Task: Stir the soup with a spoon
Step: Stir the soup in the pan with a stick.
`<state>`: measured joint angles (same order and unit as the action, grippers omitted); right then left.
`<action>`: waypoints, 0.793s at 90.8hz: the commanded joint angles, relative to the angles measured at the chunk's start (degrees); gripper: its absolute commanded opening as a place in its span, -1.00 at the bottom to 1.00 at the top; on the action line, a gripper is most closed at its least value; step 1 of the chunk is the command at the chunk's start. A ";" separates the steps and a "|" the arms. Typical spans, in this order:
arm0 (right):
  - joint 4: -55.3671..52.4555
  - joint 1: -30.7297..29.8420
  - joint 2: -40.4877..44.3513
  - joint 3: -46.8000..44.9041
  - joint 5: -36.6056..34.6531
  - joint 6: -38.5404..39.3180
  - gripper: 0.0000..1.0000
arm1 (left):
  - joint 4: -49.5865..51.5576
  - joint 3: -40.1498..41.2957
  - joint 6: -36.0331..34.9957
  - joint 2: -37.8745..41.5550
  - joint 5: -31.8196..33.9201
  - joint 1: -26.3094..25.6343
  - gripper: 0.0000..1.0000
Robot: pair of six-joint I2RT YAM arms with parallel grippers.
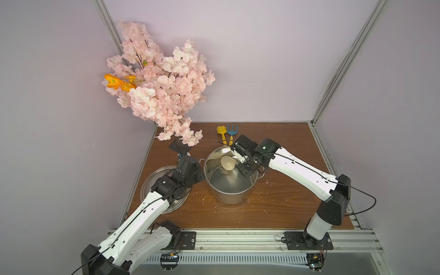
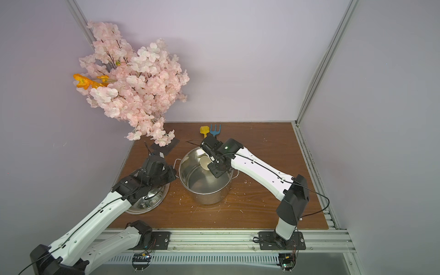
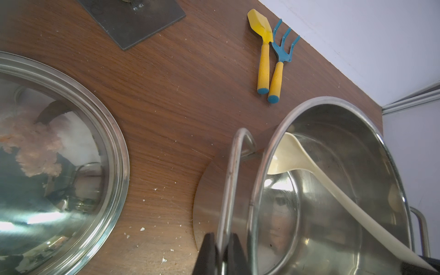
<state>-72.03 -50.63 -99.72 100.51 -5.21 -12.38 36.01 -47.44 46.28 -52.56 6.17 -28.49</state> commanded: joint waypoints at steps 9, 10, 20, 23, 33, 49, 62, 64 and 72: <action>2.06 -4.52 -2.22 2.97 3.22 0.97 -1.00 | 1.12 0.51 -1.00 0.01 -0.06 0.54 -1.00; 2.24 -5.06 -1.90 2.68 3.44 0.89 -1.00 | 1.10 0.51 -1.01 0.00 -0.09 0.54 -1.00; 2.47 -7.09 0.08 -0.10 3.25 0.43 -1.00 | 0.95 0.44 -1.10 -0.22 -0.03 0.60 -1.00; 2.50 -7.19 1.18 -1.63 2.70 -0.01 -1.00 | 0.99 0.43 -1.03 -0.26 0.05 0.56 -1.00; 2.39 -6.65 5.34 -6.82 -0.40 -1.63 -1.00 | 0.99 0.23 -1.17 -0.48 0.07 0.56 -1.00; 2.47 -1.84 10.40 -12.11 -2.87 -2.39 -1.00 | 0.99 0.26 -1.54 -0.40 -0.18 0.55 -1.00; 3.33 1.05 10.74 -11.49 -2.85 -1.63 -1.00 | 0.99 1.16 -1.28 0.16 -0.15 0.54 -1.00; 3.42 1.19 10.42 -11.11 -2.80 -1.47 -1.00 | 0.99 1.20 -1.24 0.17 -0.23 0.54 -1.00; 3.75 1.49 8.18 -8.73 -2.38 -0.84 -1.00 | 0.99 1.38 -1.00 0.38 -0.37 0.54 -1.00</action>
<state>-69.82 -49.06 -90.02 89.03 -7.14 -13.78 35.79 -47.20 46.22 -52.45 6.20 -28.49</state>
